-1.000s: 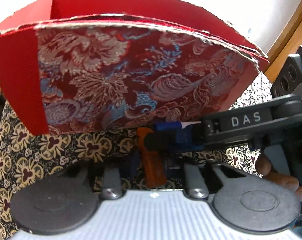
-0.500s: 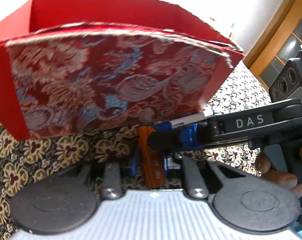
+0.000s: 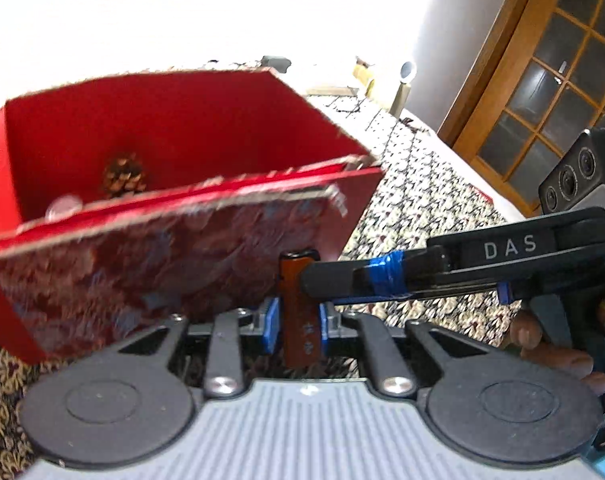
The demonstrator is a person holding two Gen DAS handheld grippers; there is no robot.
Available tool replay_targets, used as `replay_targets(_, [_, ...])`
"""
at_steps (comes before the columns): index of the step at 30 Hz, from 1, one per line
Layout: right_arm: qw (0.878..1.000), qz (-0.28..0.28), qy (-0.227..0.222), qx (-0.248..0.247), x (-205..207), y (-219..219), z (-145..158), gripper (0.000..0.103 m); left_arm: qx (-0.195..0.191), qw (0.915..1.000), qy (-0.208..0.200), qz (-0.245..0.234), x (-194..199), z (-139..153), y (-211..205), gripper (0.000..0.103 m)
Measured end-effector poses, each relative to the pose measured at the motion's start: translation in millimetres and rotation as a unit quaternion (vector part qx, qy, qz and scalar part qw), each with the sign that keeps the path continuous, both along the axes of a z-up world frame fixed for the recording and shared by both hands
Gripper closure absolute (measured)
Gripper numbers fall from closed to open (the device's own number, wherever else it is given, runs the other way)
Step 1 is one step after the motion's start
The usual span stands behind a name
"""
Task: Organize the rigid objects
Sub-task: 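Carry the stamp over the rim and into the red box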
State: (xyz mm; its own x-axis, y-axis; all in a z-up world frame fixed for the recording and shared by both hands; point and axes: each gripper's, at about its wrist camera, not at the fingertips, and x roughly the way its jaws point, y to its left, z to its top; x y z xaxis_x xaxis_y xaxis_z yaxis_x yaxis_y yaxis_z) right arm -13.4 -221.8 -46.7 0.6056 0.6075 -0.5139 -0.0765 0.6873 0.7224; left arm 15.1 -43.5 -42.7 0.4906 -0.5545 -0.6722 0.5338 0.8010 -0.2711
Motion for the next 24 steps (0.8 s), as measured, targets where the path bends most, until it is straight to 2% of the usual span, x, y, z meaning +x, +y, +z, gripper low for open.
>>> replay_targets(3, [1.000, -0.007, -0.024, -0.012, -5.1, -2.5, 15.6, 0.101, -0.008, 0.9998, -0.017, -0.008, -0.5, 12.9, -6.3, 0.094])
replay_targets(9, [0.997, -0.007, -0.081, -0.013, -7.0, -1.7, 57.0, 0.101, -0.028, 0.9964, -0.078, -0.018, -10.3, 56.1, -6.5, 0.094])
replay_targets(12, [0.993, 0.004, -0.113, -0.017, 2.2, 3.2, 75.8, 0.101, -0.033, 0.9933, -0.111, -0.006, -14.2, 78.6, 10.1, 0.094])
replay_targets(16, [0.988, 0.027, -0.150, -0.027, 31.4, 15.8, 90.4, 0.102, -0.026, 0.9896, -0.140, 0.022, 0.8, 92.6, 20.1, 0.094])
replay_targets(20, [0.985, 0.050, -0.160, -0.037, 69.1, 31.7, 88.6, 0.102, -0.007, 0.9883, -0.143, 0.052, 26.2, 92.1, 30.7, 0.095])
replay_targets(24, [0.987, 0.071, -0.136, -0.054, 103.7, 47.4, 72.3, 0.102, 0.011, 0.9904, -0.115, 0.076, 53.3, 73.9, 43.7, 0.095])
